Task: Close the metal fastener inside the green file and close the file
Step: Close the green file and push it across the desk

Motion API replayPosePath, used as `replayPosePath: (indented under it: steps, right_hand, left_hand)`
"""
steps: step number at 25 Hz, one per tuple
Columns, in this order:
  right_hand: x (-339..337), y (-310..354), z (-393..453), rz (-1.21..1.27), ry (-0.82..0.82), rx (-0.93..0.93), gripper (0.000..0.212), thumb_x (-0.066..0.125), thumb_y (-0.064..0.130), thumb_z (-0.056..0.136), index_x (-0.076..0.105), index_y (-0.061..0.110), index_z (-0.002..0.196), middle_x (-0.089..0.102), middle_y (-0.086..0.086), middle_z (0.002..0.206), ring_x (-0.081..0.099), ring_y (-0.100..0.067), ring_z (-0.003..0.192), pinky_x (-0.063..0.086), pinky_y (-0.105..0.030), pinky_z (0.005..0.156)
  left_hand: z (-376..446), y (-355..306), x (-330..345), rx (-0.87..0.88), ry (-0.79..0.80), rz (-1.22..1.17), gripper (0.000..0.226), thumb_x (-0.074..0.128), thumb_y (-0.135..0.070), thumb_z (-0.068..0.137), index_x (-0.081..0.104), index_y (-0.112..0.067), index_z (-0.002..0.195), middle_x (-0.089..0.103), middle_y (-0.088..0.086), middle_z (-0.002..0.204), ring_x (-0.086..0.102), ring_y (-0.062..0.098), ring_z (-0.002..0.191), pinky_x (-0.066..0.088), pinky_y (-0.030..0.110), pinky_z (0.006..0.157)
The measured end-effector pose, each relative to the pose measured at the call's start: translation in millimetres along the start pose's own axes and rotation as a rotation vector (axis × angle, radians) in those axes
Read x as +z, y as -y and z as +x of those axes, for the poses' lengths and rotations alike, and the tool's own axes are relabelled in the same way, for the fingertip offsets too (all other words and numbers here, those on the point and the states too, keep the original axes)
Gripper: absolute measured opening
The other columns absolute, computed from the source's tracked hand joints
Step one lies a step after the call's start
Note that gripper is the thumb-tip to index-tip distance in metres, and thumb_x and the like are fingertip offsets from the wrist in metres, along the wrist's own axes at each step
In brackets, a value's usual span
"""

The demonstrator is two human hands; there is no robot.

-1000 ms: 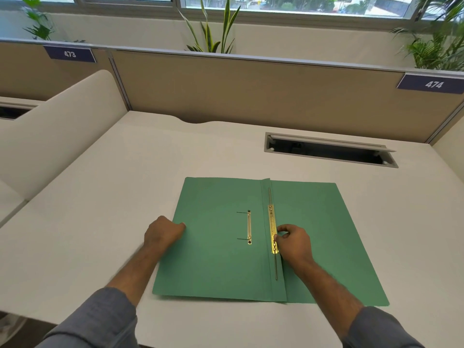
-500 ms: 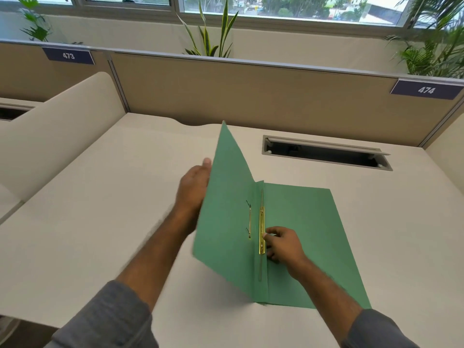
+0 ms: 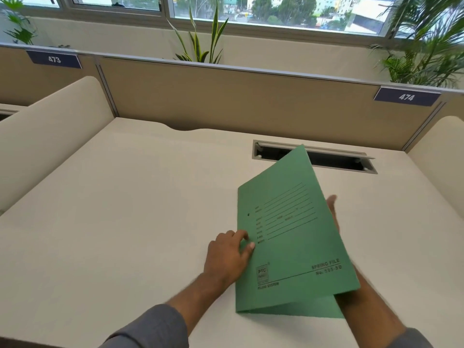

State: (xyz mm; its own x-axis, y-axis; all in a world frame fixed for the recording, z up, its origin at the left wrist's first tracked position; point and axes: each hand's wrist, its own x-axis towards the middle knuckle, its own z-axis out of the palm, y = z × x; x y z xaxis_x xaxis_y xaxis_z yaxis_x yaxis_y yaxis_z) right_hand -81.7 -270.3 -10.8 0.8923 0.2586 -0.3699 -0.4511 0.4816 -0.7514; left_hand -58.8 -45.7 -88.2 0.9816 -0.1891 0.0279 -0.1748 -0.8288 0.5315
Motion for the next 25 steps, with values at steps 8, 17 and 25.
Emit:
replayPosePath:
  steps: [8, 17, 25]
  right_hand:
    - [-27, 62, -2, -0.303, -0.378, -0.149, 0.027, 0.059, 0.018, 0.085, 0.069, 0.004, 0.105, 0.076, -0.015, 0.080, 0.071, -0.029, 0.060, 0.059, -0.035, 0.051]
    - [-56, 15, 11, -0.891, -0.625, 0.007, 0.024, 0.066, 0.002, 0.085, 0.069, 0.002, 0.109, 0.074, -0.006, 0.082, 0.072, -0.017, 0.063, 0.056, -0.026, 0.054]
    - [-55, -40, 27, -1.458, -0.615, 0.094, 0.067, 0.074, 0.026, 0.078, 0.046, 0.012, 0.137, 0.042, -0.010, 0.111, 0.052, -0.033, 0.111, 0.046, -0.037, 0.095]
  left_hand:
    - [-7, 19, 8, -0.030, 0.069, 0.188, 0.054, 0.040, -0.061, 0.090, 0.050, -0.034, 0.135, 0.050, -0.006, 0.119, 0.043, 0.017, 0.114, 0.036, 0.035, 0.095]
    - [-1, -3, -1, -0.326, 0.089, 0.116, 0.067, 0.056, -0.070, 0.078, 0.051, -0.017, 0.119, 0.049, 0.003, 0.118, 0.046, 0.023, 0.112, 0.048, 0.043, 0.088]
    - [-2, -6, -9, -0.498, 0.076, 0.029, 0.066, 0.073, -0.054, 0.077, 0.050, -0.008, 0.119, 0.051, 0.010, 0.120, 0.055, 0.029, 0.110, 0.055, 0.042, 0.088]
